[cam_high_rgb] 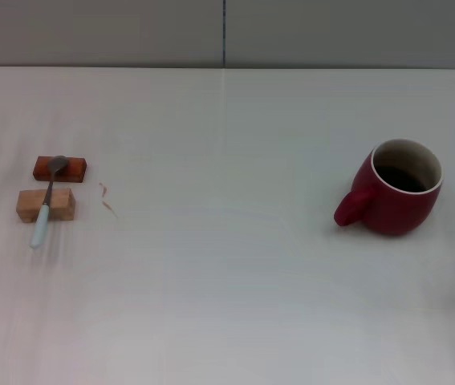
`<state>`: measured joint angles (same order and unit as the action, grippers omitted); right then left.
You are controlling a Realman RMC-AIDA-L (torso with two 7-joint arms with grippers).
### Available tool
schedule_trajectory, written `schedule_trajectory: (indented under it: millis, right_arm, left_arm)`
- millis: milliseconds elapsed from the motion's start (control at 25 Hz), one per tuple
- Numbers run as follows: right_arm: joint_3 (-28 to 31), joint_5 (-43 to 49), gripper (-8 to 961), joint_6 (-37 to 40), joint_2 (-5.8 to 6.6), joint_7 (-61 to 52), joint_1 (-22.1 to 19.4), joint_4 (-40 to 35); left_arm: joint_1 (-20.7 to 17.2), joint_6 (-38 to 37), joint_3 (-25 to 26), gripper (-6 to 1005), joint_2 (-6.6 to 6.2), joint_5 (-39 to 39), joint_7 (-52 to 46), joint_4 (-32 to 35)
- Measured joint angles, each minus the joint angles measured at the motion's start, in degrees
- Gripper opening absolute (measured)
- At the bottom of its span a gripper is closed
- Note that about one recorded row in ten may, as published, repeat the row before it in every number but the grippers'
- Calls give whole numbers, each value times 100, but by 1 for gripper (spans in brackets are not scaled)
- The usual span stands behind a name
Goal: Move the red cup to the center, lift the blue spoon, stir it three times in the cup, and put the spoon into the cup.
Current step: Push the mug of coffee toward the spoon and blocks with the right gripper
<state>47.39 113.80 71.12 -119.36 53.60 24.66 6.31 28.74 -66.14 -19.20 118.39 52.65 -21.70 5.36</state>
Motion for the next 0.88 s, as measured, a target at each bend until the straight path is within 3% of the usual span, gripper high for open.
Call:
schedule_trajectory:
  millis: [400, 880]
  right_arm:
    - [-892, 2, 67, -324, 1, 1267, -57, -33]
    - [-1453, 3, 68, -638, -13, 1328, -118, 188]
  left_arm:
    - [3, -23, 13, 843, 0, 0, -2, 0]
    - [16, -31, 23, 843, 0, -10, -9, 0]
